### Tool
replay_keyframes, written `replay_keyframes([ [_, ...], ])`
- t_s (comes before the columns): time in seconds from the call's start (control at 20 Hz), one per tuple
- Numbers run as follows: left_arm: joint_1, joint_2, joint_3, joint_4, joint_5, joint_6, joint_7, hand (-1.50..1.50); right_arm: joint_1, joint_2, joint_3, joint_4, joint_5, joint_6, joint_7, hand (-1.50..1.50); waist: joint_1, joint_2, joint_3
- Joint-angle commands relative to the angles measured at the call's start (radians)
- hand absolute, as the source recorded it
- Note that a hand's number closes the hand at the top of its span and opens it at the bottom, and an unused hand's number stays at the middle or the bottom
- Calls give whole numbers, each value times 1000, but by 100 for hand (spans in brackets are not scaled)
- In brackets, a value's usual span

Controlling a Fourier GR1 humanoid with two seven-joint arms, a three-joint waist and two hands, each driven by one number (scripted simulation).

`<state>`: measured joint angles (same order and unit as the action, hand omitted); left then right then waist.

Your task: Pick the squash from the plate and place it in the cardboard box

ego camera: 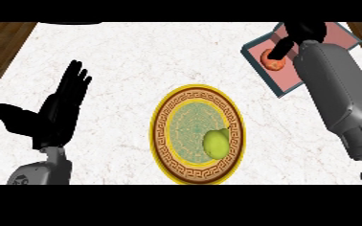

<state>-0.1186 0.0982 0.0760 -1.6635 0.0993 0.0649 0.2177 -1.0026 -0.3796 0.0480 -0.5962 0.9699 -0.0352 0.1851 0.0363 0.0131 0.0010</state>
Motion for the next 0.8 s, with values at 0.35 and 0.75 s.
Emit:
replay_keyframes([
  [0.35,-1,24,25,-17,18,-11,19,0,-27,26,-269,-48,-278,-275,-303,-150,-12,-6,1],
  [0.75,23,7,38,-4,8,14,-11,0,-31,34,-511,-98,-607,-111,-317,-150,-34,-14,0],
])
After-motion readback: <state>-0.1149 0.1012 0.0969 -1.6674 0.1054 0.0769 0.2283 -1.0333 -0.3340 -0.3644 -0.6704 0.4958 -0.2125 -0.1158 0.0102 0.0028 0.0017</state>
